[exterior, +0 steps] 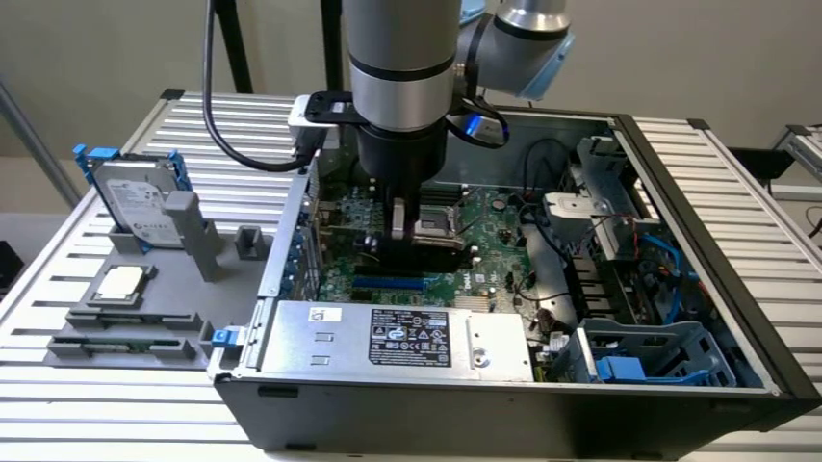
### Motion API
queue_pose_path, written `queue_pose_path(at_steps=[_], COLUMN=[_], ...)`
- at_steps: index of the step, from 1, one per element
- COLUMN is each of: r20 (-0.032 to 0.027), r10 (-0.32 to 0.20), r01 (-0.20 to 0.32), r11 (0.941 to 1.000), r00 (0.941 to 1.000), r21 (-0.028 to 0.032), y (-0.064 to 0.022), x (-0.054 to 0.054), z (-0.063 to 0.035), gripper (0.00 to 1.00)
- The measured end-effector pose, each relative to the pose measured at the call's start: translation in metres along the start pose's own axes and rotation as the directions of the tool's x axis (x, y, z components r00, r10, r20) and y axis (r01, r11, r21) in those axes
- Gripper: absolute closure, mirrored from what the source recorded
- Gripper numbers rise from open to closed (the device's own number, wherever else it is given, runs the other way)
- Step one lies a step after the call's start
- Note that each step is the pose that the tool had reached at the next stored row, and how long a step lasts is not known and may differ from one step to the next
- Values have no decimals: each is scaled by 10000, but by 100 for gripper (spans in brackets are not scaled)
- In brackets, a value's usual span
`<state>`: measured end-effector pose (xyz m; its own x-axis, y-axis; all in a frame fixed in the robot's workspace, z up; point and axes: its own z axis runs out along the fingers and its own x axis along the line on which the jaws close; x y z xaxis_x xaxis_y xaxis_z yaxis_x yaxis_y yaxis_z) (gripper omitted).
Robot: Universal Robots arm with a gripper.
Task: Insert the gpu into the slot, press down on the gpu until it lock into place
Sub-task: 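Insert the gpu into the slot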
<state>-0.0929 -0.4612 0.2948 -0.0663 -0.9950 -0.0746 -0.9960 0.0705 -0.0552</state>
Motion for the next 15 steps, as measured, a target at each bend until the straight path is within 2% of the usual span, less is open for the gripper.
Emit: queue_pose_path(at_steps=[6,15], r20=[-3,-7], r10=[3,6], r01=[-3,-6], r11=[10000,10000], r00=[10000,10000], r21=[-66,-93], y=[1,15], x=[-14,-20], z=[26,76], gripper=[74,74])
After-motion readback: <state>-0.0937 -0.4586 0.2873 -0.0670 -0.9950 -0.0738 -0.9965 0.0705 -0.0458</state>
